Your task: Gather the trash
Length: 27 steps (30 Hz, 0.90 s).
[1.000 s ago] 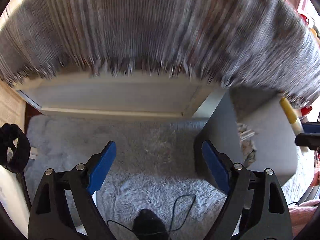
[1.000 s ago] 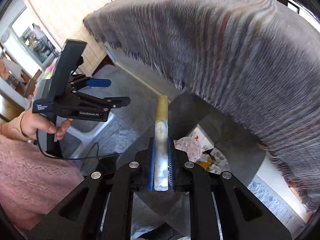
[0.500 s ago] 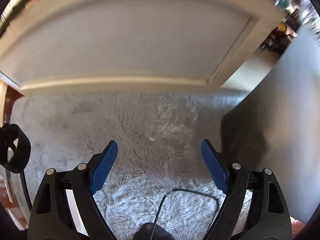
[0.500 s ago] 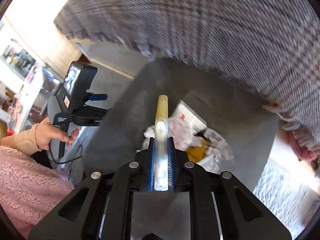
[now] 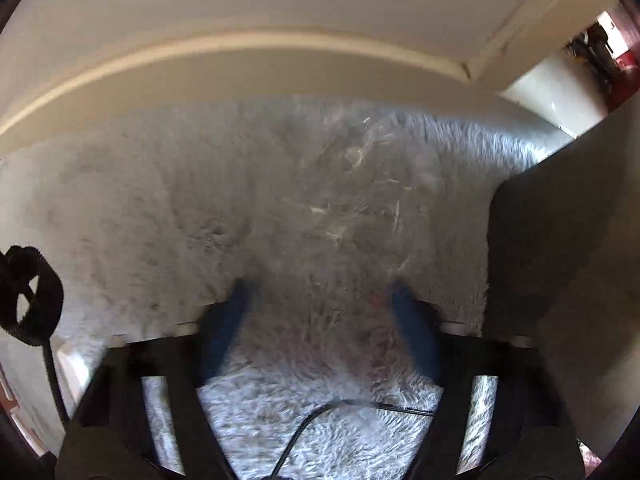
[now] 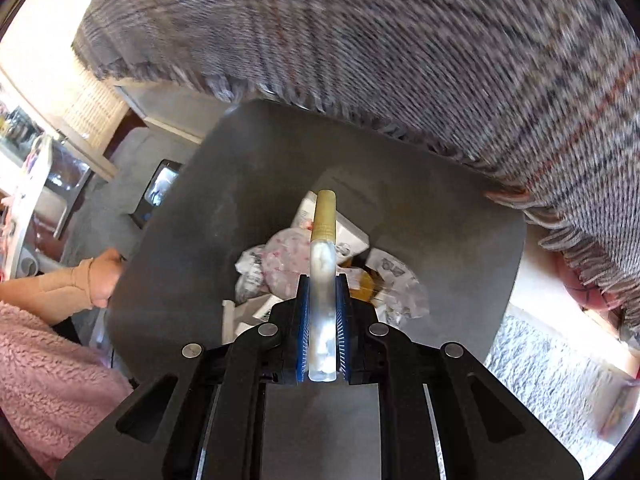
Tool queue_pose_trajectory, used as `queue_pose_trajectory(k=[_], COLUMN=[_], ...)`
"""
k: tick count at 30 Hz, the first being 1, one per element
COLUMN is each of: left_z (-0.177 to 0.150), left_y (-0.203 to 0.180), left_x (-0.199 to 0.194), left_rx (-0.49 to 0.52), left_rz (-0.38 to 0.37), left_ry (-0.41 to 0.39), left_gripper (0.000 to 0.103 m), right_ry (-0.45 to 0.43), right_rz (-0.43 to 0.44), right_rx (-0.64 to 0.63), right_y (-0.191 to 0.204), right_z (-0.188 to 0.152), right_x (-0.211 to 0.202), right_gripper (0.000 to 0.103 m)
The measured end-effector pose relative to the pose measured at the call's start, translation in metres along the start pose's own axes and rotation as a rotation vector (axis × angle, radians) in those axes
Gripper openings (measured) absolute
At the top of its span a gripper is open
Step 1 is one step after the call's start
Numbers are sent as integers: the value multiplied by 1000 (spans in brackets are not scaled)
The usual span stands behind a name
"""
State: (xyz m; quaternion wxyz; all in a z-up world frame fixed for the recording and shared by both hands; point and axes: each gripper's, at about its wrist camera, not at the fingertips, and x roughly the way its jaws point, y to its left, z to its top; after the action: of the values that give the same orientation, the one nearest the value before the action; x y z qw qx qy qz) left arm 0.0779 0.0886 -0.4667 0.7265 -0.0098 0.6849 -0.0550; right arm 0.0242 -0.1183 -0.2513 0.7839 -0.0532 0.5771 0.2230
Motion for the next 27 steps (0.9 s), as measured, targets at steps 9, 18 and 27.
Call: queue_pose_trajectory(k=[9,18,27], left_z=[1,-11,-30], left_y=[12,-7,-44], left_x=[-19,-144,-242], left_rx=[-19,36,141], left_rz=[-8,7,8], left_ry=[-23,-251,-433], left_gripper=[0,0,0], right_ry=[-20,-60,-77], right_rz=[-2,-3,-39], right_rx=[20,31,51], right_y=[-6,-4,-9], right_z=[-2,-6,-11], right_x=[-8,-26,-47], right_gripper=[14,14,14])
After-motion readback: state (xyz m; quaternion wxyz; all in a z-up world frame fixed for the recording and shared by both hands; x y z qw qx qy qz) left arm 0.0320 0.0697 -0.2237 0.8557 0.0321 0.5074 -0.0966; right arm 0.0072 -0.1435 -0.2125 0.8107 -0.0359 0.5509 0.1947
